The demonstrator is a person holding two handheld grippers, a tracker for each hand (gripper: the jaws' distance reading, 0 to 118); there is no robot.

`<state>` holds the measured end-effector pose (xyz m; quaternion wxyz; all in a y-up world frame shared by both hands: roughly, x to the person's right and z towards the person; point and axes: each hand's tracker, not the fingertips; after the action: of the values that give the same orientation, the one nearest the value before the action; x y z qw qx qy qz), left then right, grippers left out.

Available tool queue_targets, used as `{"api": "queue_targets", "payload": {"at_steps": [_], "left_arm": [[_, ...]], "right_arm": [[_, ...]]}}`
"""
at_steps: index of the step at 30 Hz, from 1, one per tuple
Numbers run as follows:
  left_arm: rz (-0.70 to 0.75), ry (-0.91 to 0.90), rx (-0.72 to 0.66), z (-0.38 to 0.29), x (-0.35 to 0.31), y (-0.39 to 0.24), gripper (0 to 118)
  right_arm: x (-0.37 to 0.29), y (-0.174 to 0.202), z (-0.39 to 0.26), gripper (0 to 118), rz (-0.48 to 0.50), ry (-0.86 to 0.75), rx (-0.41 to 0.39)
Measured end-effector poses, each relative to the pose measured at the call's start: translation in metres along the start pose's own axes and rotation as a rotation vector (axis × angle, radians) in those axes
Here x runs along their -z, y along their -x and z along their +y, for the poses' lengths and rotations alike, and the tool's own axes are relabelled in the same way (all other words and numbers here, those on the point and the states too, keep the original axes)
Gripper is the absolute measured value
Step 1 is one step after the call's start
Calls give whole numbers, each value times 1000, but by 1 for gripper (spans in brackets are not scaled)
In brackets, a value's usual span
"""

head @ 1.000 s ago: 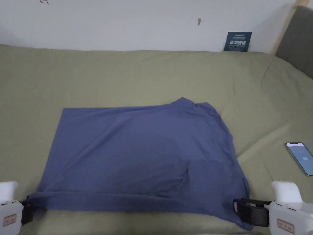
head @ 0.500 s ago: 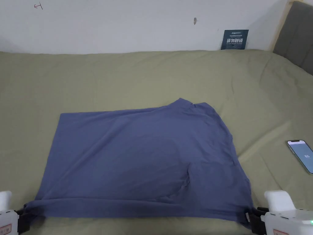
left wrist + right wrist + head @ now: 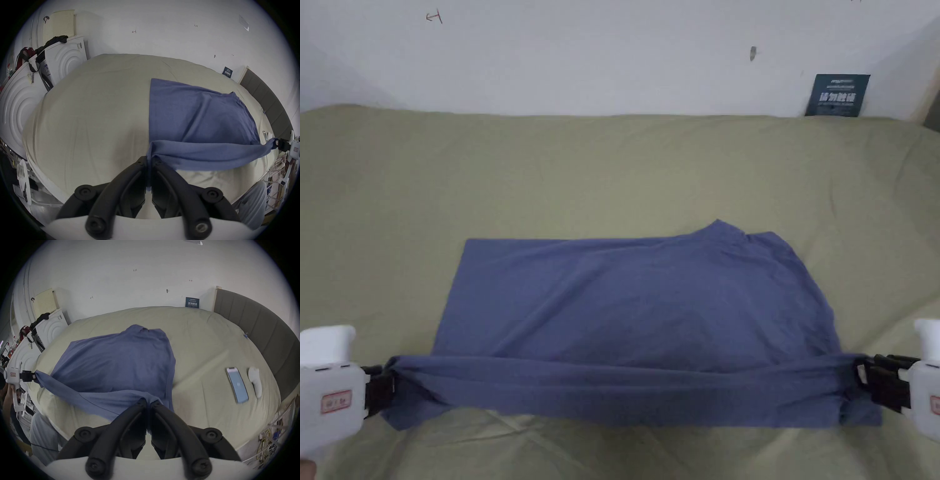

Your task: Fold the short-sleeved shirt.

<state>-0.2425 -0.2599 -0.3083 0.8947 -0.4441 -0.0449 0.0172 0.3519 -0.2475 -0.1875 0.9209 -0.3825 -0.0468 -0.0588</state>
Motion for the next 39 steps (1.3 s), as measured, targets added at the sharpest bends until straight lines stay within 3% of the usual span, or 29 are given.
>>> {"api": "queue_targets", "payload": {"at_steps": [14,15,16,17,18,19,20,21,25,26,27,28,29,30,31,33,37,38,39], "left_arm": [[-9,97,-14,86,114,-22,4],[-13,105,-13,88,119,-23,4],[-19,109,-16,90,123,-22,7],[-49,108,-21,90,126,-21,26],[-81,85,-24,88,125,-21,82],[-49,84,-25,88,123,-21,114],[-25,73,-21,86,121,-20,118],[-16,57,-26,81,118,-17,117],[-5,30,-48,62,92,-8,116],[2,29,-44,54,83,-6,113],[13,25,-34,46,77,-5,103],[24,20,-27,38,71,-5,85],[24,23,-25,31,67,-5,57],[19,33,-28,25,65,-2,8],[12,49,-34,20,65,-2,0],[-11,81,-38,11,61,-1,0],[-32,63,-55,8,58,-3,4],[-33,59,-67,10,58,-6,29],[-31,58,-71,12,60,-6,85]], "right_arm": [[143,-14,85,7,-22,150,71],[149,-16,85,8,-20,155,88],[152,-19,85,19,-15,162,101],[154,-21,85,51,-10,170,121],[151,-23,83,106,-15,161,167],[150,-24,82,118,-10,166,185],[147,-26,78,113,-6,176,196],[138,-26,69,111,6,55,231],[108,-27,55,111,-9,116,188],[100,-26,48,111,-7,117,166],[92,-24,41,107,-21,124,149],[90,-21,27,95,-30,109,150],[82,-20,18,73,-33,97,145],[76,-19,10,27,-26,101,143],[74,-18,3,2,-30,102,140],[67,-17,-12,2,-35,111,114],[59,-22,-26,2,-31,132,139],[57,-25,-27,2,-27,133,155],[56,-26,-29,2,-22,137,163]]}}
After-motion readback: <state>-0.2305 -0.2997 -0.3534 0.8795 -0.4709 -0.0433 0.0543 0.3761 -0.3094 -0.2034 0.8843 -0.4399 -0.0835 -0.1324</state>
